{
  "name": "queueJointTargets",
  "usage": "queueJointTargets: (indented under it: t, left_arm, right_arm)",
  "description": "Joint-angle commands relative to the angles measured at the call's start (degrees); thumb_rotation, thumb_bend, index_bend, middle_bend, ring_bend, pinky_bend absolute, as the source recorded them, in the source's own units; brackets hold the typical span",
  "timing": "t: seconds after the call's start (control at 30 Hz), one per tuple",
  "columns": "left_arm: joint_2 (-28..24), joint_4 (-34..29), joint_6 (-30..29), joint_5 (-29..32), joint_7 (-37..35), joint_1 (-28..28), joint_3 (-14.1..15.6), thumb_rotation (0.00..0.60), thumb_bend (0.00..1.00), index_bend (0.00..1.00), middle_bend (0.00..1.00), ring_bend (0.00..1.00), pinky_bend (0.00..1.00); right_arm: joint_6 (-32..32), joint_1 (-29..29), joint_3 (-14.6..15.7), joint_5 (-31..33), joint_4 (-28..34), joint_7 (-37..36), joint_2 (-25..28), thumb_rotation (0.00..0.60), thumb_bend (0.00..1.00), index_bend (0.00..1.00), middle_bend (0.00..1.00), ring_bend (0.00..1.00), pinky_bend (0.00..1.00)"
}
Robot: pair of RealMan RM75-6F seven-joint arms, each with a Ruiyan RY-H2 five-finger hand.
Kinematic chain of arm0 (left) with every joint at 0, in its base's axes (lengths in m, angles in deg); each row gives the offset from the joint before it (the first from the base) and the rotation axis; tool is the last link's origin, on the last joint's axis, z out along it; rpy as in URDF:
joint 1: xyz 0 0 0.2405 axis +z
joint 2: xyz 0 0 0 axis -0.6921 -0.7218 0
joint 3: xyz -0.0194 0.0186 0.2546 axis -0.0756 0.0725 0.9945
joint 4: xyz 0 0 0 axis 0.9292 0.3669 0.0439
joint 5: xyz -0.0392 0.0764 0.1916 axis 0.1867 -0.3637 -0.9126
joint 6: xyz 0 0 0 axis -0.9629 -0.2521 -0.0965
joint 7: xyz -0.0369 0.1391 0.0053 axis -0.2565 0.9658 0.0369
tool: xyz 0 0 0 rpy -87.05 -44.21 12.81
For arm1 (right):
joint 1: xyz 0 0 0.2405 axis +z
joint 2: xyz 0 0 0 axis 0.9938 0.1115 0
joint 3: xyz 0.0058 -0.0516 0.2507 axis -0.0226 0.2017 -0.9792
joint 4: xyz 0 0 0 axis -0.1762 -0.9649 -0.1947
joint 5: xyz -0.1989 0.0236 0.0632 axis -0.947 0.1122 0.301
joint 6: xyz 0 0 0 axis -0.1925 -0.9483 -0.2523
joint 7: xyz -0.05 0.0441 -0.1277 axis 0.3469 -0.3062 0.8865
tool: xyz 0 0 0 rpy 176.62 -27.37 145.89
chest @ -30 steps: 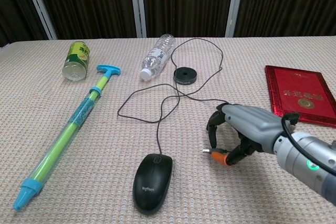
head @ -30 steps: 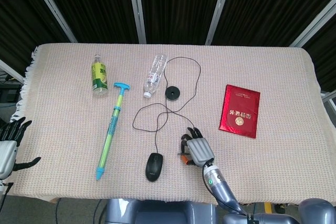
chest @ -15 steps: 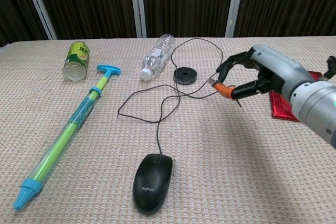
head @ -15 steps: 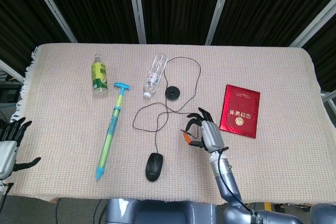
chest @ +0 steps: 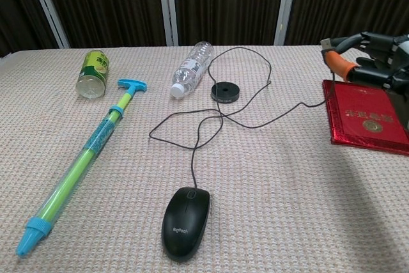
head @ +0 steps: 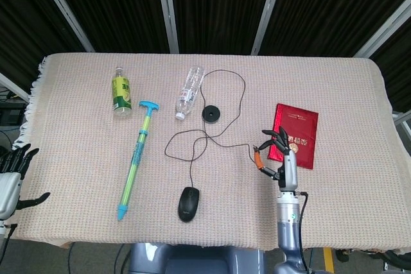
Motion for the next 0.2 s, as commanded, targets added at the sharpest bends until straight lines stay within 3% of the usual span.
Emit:
queueJointTargets:
  t: [0.03,0.2]
  left_arm:
    - [-0.09,-0.01,-0.01,0.08,-0.28,0.06,-0.02,0.600,0.12,0.09,0.00,0.00,0.00]
    - [-0.29,-0.04,-0.10,-0.01,-0.67,0.14,0.00,0.600,0.12,0.09,0.00,0.00,0.00]
  right_arm:
    - [-1.87,-1.26,0.62,-1.26,-1.65,-1.47,-1.79,0.600,0.39,0.64,0.26,0.00,0.00]
    - [-3.14,-1.92,1.95,-3.27,-2.78,-1.93,-2.71,0.600,0.39,0.64,0.26,0.00,0.00]
